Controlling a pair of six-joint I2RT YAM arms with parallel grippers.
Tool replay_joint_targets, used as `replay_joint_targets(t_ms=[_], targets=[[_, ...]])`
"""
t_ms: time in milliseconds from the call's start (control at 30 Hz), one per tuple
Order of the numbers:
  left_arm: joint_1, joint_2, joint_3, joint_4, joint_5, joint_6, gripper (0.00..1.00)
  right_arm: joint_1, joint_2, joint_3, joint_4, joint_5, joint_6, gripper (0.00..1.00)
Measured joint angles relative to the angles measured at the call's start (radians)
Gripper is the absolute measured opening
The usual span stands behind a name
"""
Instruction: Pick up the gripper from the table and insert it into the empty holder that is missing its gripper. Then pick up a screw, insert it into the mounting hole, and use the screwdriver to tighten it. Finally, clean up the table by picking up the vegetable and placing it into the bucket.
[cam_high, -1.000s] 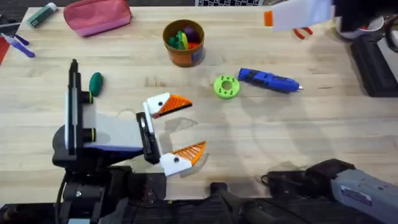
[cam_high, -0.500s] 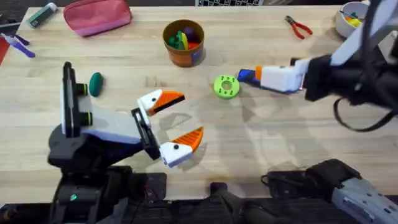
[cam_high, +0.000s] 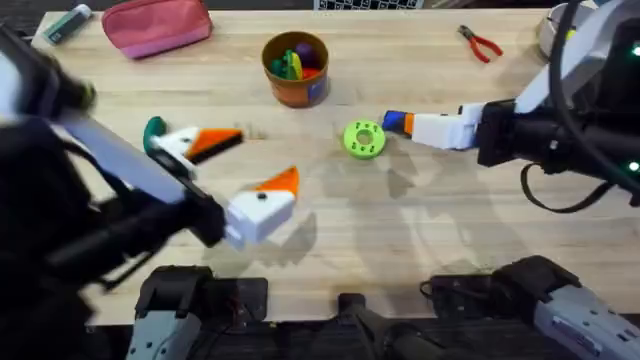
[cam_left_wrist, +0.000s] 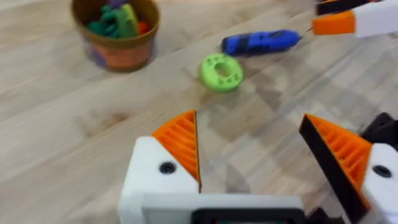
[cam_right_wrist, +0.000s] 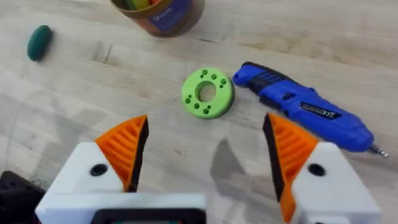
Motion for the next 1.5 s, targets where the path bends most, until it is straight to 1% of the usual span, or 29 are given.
replay_joint_targets(t_ms=[67, 133, 233, 333, 433, 533, 667, 833, 1000, 1100, 1167, 1200, 1367, 1500], targets=[[0.0, 0.078, 0.116, -0.094, -0.076, 0.022, 0.993, 0.0, 0.005, 0.0, 0.0, 0.0, 0.0, 0.994], [0.0, 0.139, 0.212, -0.161, -0.137, 0.035, 0.995, 0.0, 0.007, 0.0, 0.0, 0.0, 0.0, 0.993], [0.0, 0.226, 0.348, -0.24, -0.195, 0.043, 0.994, 0.0, 0.007, 0.0, 0.002, 0.001, 0.0, 0.992], [0.0, 0.306, 0.457, -0.317, -0.24, 0.047, 0.994, 0.0, 0.007, 0.0, 0.003, 0.01, 0.0, 0.992], [0.0, 0.378, 0.524, -0.379, -0.301, 0.048, 0.995, 0.0, 0.007, 0.0, 0.003, 0.025, 0.001, 0.994], [0.0, 0.445, 0.542, -0.392, -0.354, 0.05, 0.995, 0.0, 0.007, 0.0, 0.003, 0.033, 0.001, 0.994], [0.0, 0.526, 0.543, -0.398, -0.389, 0.051, 0.998, 0.0, 0.007, 0.0, 0.003, 0.035, -0.001, 0.994], [0.0, 0.586, 0.543, -0.405, -0.385, 0.051, 0.999, 0.0, 0.007, 0.0, 0.003, 0.035, -0.006, 0.994], [0.0, 0.61, 0.543, -0.406, -0.378, 0.051, 0.999, 0.0, 0.007, 0.0, 0.002, 0.04, -0.008, 0.994], [0.006, 0.613, 0.543, -0.413, -0.409, 0.025, 0.989, 0.0, 0.007, 0.0, 0.002, 0.042, -0.008, 0.994], [0.037, 0.613, 0.548, -0.431, -0.445, 0.006, 0.985, 0.0, 0.007, 0.0, 0.002, 0.042, -0.008, 0.994], [0.062, 0.613, 0.55, -0.433, -0.459, 0.001, 0.985, 0.0, 0.007, 0.0, 0.002, 0.042, -0.008, 0.988], [0.237, 0.643, 0.593, -0.436, -0.506, -0.01, 0.985, 0.0, 0.007, 0.0, 0.002, 0.042, -0.008, 0.994], [0.37, 0.728, 0.613, -0.436, -0.536, -0.002, 0.985, 0.0, 0.007, 0.0, 0.002, 0.042, -0.008, 0.994]])
